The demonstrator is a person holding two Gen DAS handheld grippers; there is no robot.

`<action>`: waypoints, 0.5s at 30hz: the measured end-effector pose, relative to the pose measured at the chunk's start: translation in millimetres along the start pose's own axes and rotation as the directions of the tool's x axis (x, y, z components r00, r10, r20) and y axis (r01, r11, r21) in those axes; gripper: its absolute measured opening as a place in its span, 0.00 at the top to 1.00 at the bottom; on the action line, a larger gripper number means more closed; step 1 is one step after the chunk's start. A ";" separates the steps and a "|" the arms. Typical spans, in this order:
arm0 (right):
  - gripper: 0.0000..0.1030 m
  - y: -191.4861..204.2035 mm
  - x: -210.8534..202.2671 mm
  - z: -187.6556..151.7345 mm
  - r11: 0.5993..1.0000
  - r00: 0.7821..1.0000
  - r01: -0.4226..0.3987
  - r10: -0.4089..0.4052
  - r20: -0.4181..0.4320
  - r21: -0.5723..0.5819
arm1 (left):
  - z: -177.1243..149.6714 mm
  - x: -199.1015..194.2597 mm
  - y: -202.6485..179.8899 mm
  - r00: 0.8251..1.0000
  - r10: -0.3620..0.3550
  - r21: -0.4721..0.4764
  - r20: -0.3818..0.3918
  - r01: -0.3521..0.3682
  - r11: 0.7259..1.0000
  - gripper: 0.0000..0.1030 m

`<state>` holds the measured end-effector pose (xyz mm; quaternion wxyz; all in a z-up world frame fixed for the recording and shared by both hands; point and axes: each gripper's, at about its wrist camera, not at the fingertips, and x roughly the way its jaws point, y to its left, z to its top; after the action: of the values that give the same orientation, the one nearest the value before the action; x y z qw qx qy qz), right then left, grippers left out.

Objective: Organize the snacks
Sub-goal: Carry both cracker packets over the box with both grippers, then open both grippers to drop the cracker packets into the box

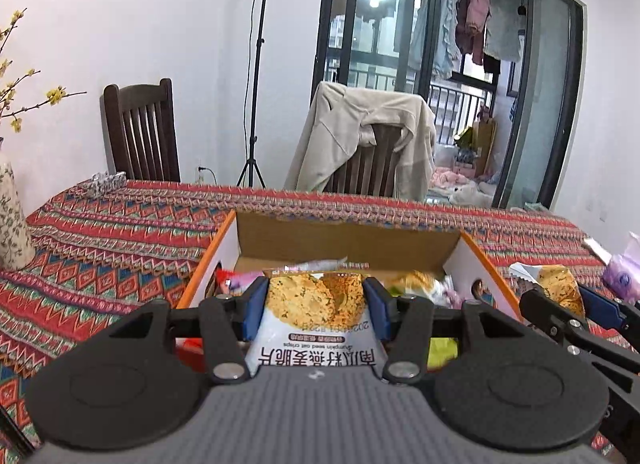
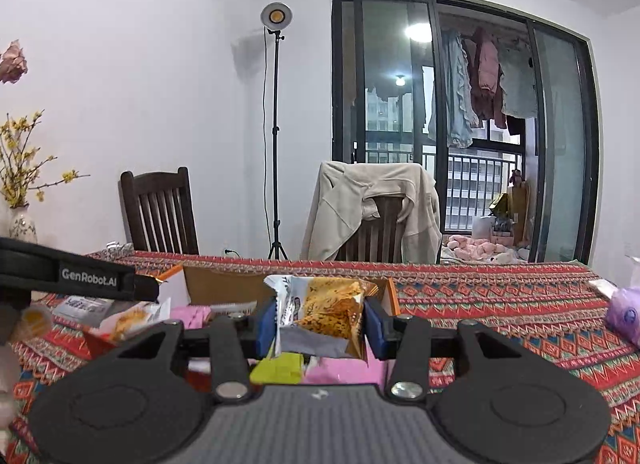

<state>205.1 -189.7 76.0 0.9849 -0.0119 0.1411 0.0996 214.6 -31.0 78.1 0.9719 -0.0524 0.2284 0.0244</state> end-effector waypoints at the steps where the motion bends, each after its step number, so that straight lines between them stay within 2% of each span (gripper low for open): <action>1: 0.57 -0.4 4.5 4.1 1.000 1.000 0.000 0.000 0.000 0.001 | 3.2 3.8 0.3 1.000 0.002 -0.005 0.003 -0.002 1.000 0.49; 8: 0.57 0.5 41.6 21.8 1.000 1.000 0.009 -0.009 -0.003 0.018 | 20.8 31.9 4.8 1.000 0.009 -0.039 0.015 -0.008 0.999 0.49; 13: 0.57 -3.3 65.0 21.1 0.998 1.000 0.030 -0.030 -0.002 0.063 | 25.9 53.2 8.0 0.999 0.022 -0.066 0.037 -0.019 0.998 0.49; 15: 0.57 -5.1 69.7 14.9 0.997 1.000 0.028 -0.029 0.009 0.070 | 21.8 57.6 8.4 0.997 0.051 -0.064 0.061 -0.047 0.997 0.49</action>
<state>275.8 -180.5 70.7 0.9868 0.0210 0.1392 0.0805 275.2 -18.9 71.1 0.9755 -0.0766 0.1982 0.0569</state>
